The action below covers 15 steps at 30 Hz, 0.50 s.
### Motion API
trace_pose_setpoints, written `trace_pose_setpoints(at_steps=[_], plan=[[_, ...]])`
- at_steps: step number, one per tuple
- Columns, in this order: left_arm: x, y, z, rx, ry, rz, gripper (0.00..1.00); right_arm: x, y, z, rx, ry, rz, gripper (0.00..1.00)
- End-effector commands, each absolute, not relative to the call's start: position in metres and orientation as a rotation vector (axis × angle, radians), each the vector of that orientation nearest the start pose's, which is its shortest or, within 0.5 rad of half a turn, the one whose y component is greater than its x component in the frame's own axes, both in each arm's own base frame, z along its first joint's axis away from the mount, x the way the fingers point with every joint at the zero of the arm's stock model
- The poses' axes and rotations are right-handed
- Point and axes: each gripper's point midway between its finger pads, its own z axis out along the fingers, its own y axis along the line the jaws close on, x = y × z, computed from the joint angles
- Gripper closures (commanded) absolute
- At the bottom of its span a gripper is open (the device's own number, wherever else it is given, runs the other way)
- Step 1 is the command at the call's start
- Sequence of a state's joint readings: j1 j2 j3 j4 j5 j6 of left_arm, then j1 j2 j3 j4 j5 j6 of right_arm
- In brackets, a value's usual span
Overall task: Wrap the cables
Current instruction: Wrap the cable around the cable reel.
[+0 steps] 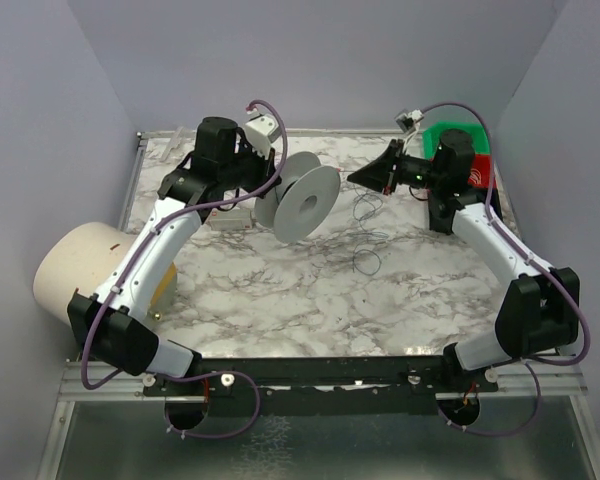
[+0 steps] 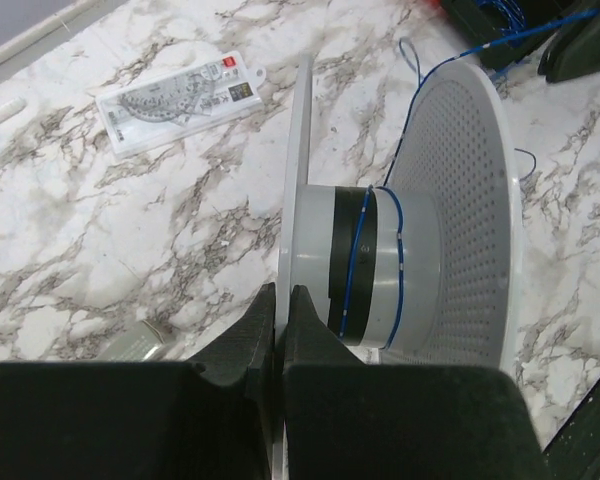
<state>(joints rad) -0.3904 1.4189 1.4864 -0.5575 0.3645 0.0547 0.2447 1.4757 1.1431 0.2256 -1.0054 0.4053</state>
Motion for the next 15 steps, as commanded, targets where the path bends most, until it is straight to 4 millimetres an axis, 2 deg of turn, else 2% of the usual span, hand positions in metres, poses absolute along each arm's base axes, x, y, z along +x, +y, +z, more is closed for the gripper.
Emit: trace_pose_setpoints(at_steps=[1,3,4,8,12,15], plan=[[0.358,-0.207,0.308,0.739,1.892,-0.521,1.00,0.345,0.241,0.337,-0.670,1.566,1.338,1.00],[0.357,-0.208,0.303,0.753,1.898,-0.502,1.00,0.346,0.243,0.341,-0.672,1.558,1.361,0.99],[0.360,-0.208,0.293,0.755,1.916,-0.428,1.00,0.347,0.246,0.351,-0.671,1.549,1.403,0.99],[0.375,-0.199,0.286,0.632,1.952,-0.327,1.00,0.340,0.256,0.357,-0.705,1.542,1.445,0.99],[0.397,-0.185,0.278,0.468,2.004,-0.203,1.00,0.323,0.275,0.353,-0.752,1.551,1.497,0.99],[0.407,-0.182,0.270,0.415,2.034,-0.162,1.00,0.313,0.293,0.343,-0.797,1.577,1.522,0.99]])
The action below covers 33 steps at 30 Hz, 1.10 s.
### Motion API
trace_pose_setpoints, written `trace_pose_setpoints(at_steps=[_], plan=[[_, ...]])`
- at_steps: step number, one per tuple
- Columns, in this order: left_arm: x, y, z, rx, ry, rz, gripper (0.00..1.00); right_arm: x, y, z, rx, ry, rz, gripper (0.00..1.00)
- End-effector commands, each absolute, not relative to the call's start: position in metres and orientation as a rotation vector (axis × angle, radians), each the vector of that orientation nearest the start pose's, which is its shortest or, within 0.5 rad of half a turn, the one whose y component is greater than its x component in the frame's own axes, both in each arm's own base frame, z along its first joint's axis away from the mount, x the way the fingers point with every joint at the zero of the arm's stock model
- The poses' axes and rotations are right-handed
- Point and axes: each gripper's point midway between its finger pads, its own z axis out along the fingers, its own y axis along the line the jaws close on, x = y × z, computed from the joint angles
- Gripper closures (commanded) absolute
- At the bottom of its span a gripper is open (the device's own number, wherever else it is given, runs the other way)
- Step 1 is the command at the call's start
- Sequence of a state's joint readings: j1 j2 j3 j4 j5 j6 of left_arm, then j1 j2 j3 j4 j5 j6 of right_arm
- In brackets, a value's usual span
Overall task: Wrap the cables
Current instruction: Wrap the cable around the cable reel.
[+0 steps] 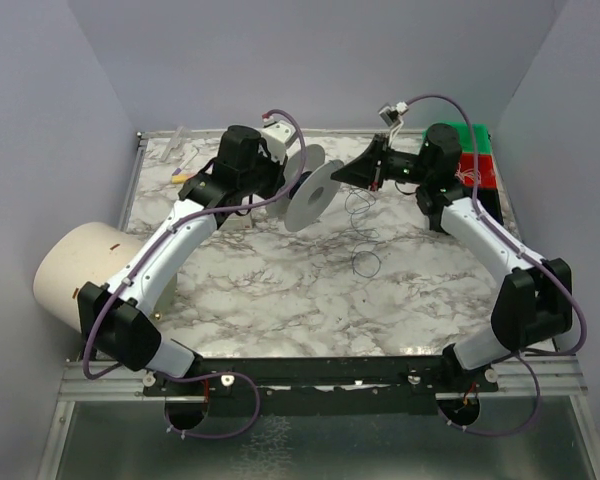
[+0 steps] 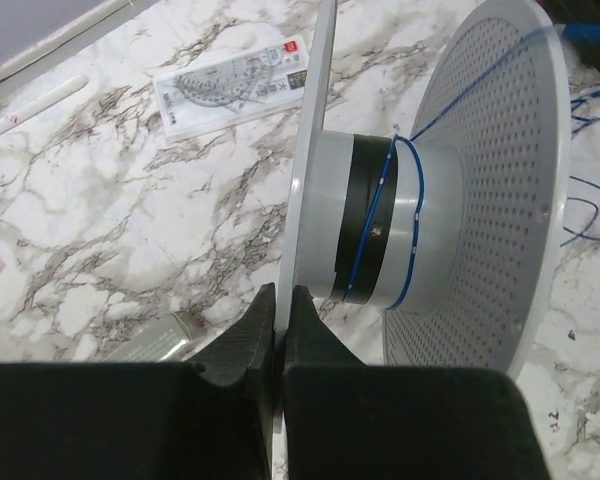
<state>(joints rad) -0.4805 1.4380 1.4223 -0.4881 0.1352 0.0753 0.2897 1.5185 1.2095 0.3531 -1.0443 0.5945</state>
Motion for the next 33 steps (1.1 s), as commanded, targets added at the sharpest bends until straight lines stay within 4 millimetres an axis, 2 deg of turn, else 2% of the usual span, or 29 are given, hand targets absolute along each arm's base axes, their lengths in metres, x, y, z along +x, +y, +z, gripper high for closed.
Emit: trace_pose_setpoints(at_steps=[1,4,9,13,18,25,29,33], plan=[[0.410,-0.183,0.267,0.399,2.044,-0.162,1.00,0.311,0.298,0.339,-0.812,1.588,1.518,0.99],[0.415,-0.188,0.262,0.366,2.064,-0.192,1.00,0.317,0.313,0.326,-0.817,1.637,1.475,0.99],[0.420,-0.193,0.250,0.276,2.108,-0.230,1.00,0.344,0.322,0.310,-0.779,1.720,1.327,0.99],[0.425,-0.196,0.245,0.226,2.127,-0.239,1.00,0.346,0.334,0.293,-0.820,1.785,1.251,0.99],[0.442,-0.207,0.252,0.189,2.129,-0.264,1.00,0.333,0.346,0.266,-0.889,1.818,1.299,0.99],[0.468,-0.225,0.252,0.152,2.167,-0.326,1.00,0.310,0.355,0.256,-1.039,1.788,1.336,0.99],[0.477,-0.232,0.251,0.120,2.183,-0.443,1.00,0.299,0.349,0.241,-1.068,1.785,1.344,0.99],[0.481,-0.236,0.263,0.096,2.163,-0.644,1.00,0.282,0.343,0.226,-1.104,1.765,1.379,0.99]])
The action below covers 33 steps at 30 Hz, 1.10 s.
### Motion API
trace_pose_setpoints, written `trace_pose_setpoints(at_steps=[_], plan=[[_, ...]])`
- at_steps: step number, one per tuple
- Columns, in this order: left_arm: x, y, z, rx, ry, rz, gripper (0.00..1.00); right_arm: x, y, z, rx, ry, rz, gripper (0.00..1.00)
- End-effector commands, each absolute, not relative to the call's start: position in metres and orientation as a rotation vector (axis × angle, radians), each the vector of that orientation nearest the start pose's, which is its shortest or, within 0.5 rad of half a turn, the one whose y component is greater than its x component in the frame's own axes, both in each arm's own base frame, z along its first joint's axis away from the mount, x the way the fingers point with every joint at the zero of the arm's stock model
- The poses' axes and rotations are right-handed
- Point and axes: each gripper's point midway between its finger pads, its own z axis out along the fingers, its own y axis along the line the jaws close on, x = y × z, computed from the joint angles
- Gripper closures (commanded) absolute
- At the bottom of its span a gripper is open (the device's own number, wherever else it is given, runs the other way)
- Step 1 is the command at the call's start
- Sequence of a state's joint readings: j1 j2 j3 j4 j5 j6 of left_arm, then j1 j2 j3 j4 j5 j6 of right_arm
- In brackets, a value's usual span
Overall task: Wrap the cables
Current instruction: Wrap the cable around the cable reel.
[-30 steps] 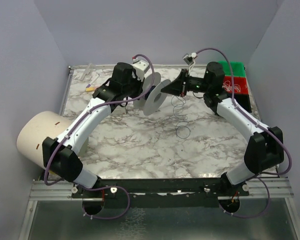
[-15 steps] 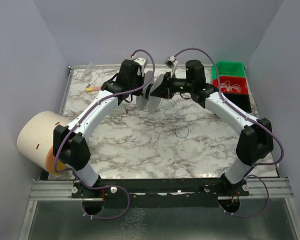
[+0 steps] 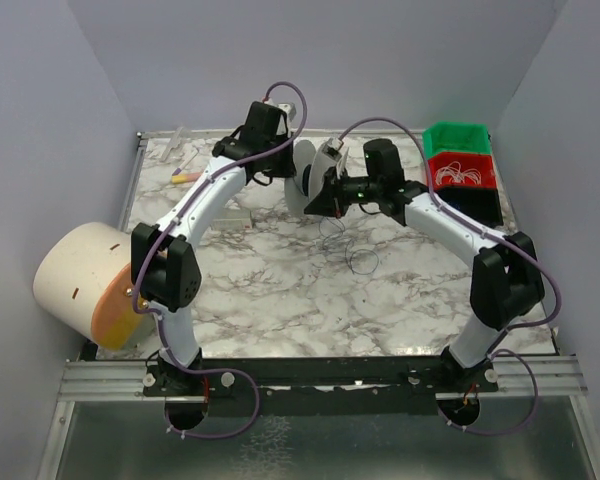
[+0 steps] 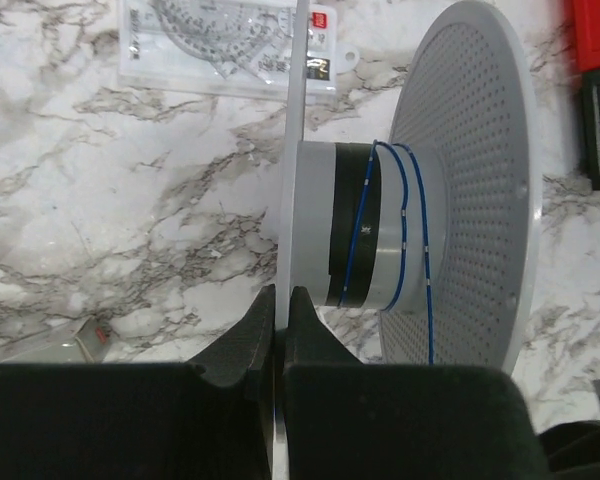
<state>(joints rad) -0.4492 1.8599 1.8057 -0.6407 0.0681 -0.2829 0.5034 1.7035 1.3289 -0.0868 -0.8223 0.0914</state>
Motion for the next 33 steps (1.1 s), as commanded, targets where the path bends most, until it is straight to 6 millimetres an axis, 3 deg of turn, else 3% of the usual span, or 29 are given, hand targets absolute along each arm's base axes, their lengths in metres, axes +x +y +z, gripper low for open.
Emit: trace_pose_setpoints(at_steps=[1,11,16,22,27,33], plan=[[0.481,-0.237,0.267,0.095,2.152,-0.693,1.00,0.278,0.343,0.221,-1.110,1.765,1.399,0.99],[0.467,-0.254,0.295,0.156,2.054,-1.044,1.00,0.253,0.345,0.198,-1.111,1.721,1.675,0.99],[0.462,-0.249,0.307,0.162,2.010,-1.150,1.00,0.250,0.338,0.193,-1.067,1.722,1.799,0.99],[0.470,-0.215,0.313,0.082,1.986,-1.114,1.00,0.265,0.325,0.183,-1.028,1.787,1.715,0.99],[0.472,-0.196,0.322,0.042,1.950,-1.126,1.00,0.284,0.314,0.172,-0.991,1.844,1.541,0.99],[0.464,-0.184,0.345,0.052,1.877,-1.194,1.00,0.328,0.281,0.158,-0.774,1.935,1.387,0.99]])
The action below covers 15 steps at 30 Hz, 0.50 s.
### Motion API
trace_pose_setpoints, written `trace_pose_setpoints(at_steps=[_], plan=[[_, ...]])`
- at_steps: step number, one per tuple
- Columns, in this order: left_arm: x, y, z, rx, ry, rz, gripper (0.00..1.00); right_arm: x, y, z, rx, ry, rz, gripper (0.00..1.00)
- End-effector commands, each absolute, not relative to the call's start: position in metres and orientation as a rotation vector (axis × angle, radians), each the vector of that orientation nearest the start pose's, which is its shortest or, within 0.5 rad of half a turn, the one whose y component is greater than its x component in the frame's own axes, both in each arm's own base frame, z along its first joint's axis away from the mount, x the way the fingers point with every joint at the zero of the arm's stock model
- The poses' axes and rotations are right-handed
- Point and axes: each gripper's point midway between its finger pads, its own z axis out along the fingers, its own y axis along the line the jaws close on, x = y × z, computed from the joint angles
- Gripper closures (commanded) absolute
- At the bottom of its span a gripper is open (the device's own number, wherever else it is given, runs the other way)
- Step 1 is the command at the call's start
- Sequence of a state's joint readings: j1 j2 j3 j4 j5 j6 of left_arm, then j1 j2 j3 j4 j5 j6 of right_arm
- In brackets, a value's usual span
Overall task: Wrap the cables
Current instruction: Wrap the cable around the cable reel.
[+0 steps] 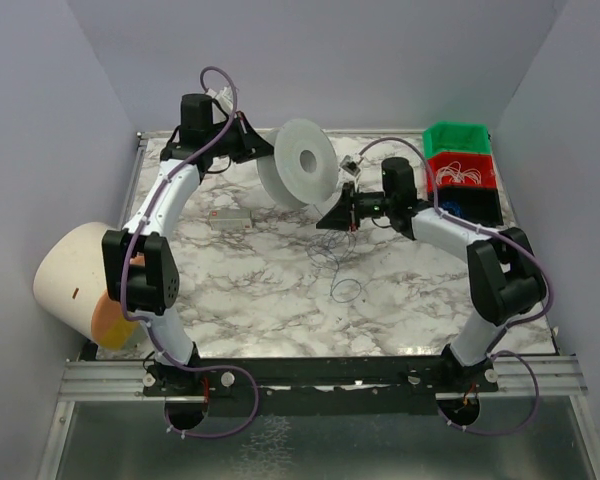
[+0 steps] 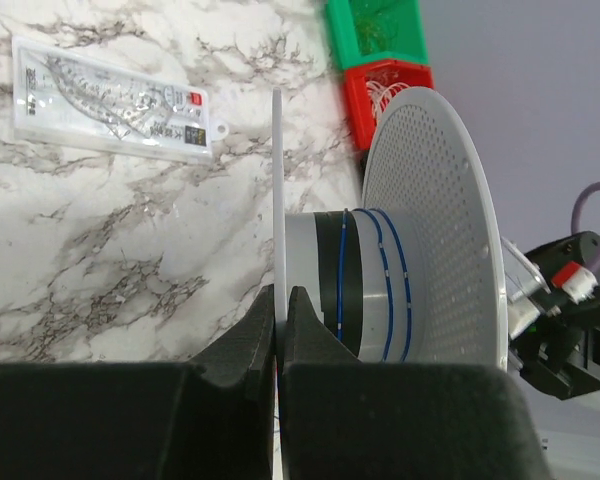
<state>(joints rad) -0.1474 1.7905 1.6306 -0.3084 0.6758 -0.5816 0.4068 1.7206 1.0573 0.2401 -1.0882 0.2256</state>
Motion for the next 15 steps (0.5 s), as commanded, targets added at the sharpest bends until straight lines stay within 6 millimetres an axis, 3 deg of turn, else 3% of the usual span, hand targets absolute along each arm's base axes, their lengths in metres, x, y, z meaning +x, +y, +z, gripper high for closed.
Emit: trace_pose_setpoints(at_steps=[1,6,11,15], plan=[[0.462,-0.183,0.347,0.058,1.867,-1.207,1.00,0.336,0.274,0.156,-0.729,1.953,1.366,0.99],[0.453,-0.184,0.348,0.081,1.851,-1.246,1.00,0.380,0.239,0.142,-0.504,2.033,1.079,0.99],[0.448,-0.192,0.346,0.108,1.854,-1.290,1.00,0.416,0.211,0.146,-0.324,2.023,0.805,0.99],[0.438,-0.206,0.338,0.193,1.892,-1.310,1.00,0.444,0.177,0.152,-0.183,2.016,0.546,0.99]])
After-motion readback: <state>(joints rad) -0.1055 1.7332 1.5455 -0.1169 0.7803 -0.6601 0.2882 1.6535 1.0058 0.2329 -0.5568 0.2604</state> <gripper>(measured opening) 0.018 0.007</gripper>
